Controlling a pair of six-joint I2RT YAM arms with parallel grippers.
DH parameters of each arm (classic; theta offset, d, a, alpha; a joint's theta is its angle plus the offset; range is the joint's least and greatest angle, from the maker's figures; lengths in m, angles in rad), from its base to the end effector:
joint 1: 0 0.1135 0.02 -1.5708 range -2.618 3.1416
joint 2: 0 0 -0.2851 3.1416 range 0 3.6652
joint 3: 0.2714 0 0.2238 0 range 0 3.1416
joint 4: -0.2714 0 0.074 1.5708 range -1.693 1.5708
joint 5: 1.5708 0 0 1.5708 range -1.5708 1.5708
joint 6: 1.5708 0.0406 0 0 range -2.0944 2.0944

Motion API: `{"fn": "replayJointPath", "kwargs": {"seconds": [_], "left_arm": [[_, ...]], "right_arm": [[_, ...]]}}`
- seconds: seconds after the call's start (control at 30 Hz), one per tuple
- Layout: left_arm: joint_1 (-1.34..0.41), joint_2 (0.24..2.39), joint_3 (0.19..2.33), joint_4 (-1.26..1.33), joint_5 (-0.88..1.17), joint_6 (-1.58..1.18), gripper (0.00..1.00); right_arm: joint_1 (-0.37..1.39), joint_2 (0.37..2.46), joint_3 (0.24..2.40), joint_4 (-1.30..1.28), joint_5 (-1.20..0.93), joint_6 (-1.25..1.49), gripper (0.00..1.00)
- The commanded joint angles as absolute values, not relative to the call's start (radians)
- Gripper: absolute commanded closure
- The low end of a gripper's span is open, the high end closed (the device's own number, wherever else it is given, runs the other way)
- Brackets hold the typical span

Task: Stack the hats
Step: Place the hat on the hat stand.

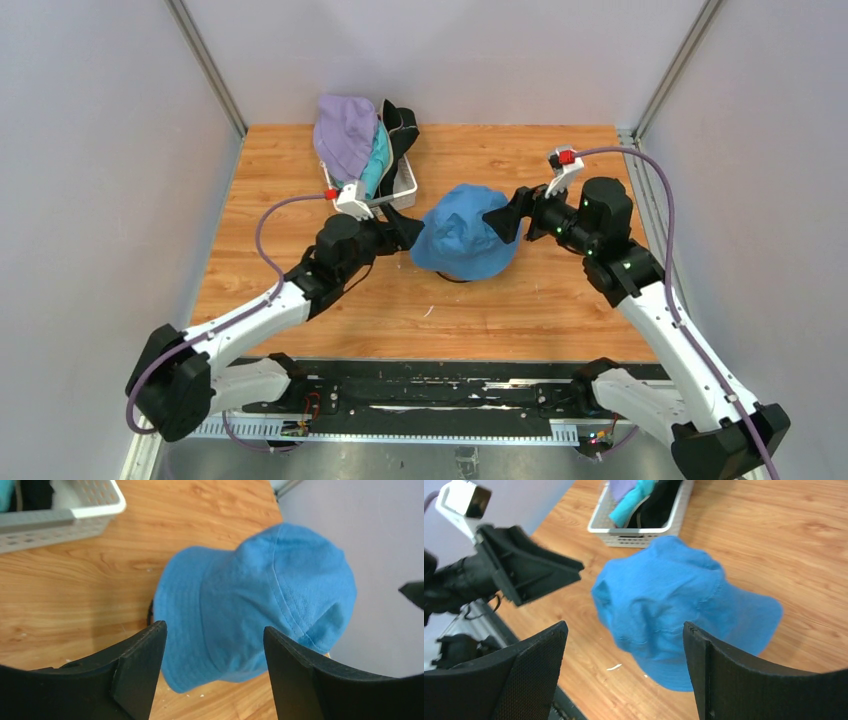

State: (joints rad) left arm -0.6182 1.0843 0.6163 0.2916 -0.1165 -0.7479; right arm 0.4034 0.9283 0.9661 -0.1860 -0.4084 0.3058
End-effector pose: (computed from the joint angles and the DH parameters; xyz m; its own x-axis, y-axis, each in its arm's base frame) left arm 0.1810 -0.1229 0.3017 -0.4329 -0.5210 -0.7356 0.2564 0.7112 -0.6546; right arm 0.1522 0.0825 0.3934 -0.3467 0.1524 -0.9255 -0.6472 0.6753 0.3537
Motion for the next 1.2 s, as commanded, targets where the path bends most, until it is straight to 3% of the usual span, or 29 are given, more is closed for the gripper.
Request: {"fn": "replayJointPath", "kwargs": {"seconds": [0.0, 1.17], "left_arm": [[-0.677, 1.16, 0.667, 0.352, -0.124, -0.75, 0.25], [-0.887, 1.39, 0.729, 0.476, -0.169, -0.824, 0.27]], "right_arm": [[0.393, 0.976, 1.007, -0.232, -0.217, 0.266, 0.16], [0.321, 1.233, 1.13, -0.074, -0.35, 0.32, 0.16]]}}
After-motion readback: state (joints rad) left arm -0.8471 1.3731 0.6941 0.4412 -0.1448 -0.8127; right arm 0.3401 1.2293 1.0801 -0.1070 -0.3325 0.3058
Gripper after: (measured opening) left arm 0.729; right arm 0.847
